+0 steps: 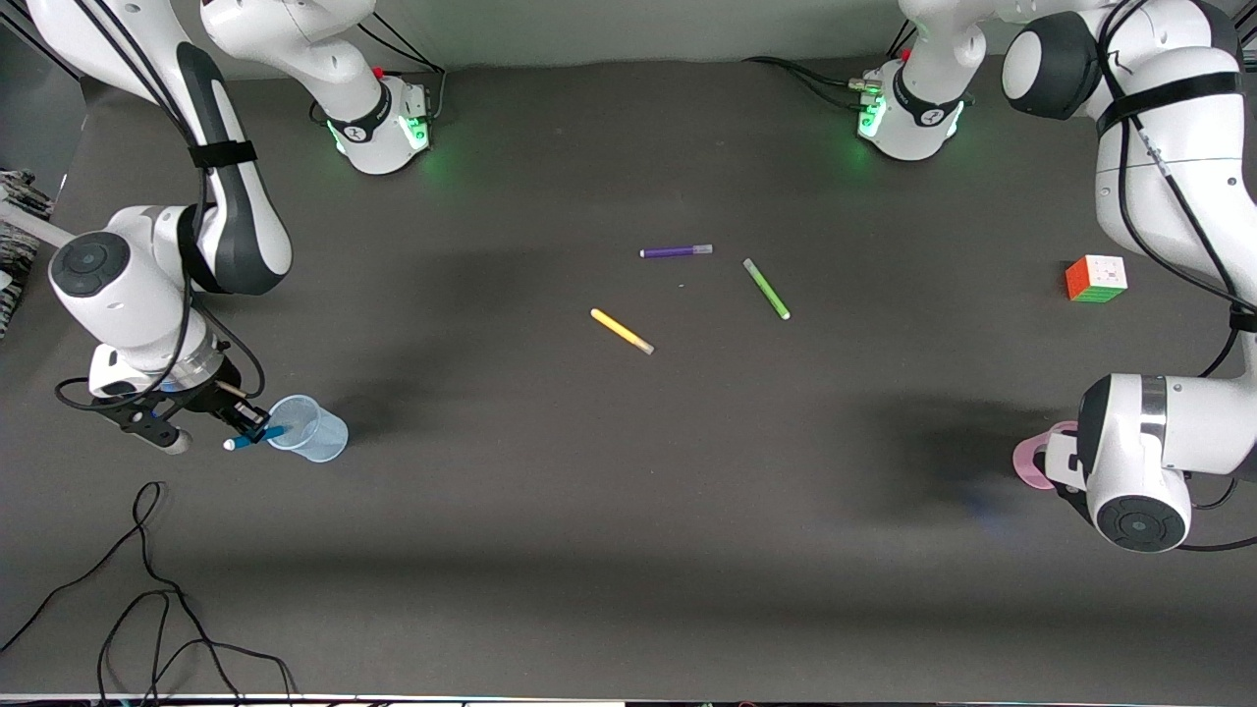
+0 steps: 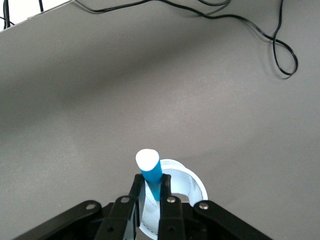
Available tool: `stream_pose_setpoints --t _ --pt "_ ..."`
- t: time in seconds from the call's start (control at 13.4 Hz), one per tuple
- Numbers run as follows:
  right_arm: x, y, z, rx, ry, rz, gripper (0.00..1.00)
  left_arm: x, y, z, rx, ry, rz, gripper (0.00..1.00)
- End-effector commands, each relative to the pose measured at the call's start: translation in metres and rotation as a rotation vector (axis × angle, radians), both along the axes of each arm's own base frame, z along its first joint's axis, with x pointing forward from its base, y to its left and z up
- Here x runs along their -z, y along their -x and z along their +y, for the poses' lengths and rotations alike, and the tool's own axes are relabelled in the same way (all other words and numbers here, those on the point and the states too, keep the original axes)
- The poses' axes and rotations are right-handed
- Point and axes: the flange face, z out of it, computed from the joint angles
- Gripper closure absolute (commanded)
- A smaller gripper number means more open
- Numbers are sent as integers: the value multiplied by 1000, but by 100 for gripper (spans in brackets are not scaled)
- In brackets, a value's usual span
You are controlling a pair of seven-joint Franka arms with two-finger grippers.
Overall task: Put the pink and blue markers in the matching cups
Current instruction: 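Drop the blue marker into the blue cup while the left gripper drops pink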
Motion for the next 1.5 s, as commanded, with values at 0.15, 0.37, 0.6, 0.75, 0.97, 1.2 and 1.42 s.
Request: stream_pose_setpoints --t 0.15,0.37,0.6,0.75,0.97,1.2,1.42 --pt "21 8 2 -19 20 -30 100 -13 -5 -9 13 -12 -32 0" --pt "29 8 4 -17 25 -9 1 -51 -8 -18 -11 1 -55 0" --pt "27 10 6 -41 38 73 0 -103 0 -29 -217 129 -93 0" --pt "11 10 7 -74 46 152 0 -163 11 -56 -399 53 -240 0" --pt "-39 4 15 -53 27 261 0 -236 48 -91 -611 129 -355 0" --pt "-96 -2 34 -55 23 366 0 -278 95 -83 -751 187 -464 0" --pt "-146 8 46 -70 -6 343 0 -289 163 -83 -730 234 -619 0"
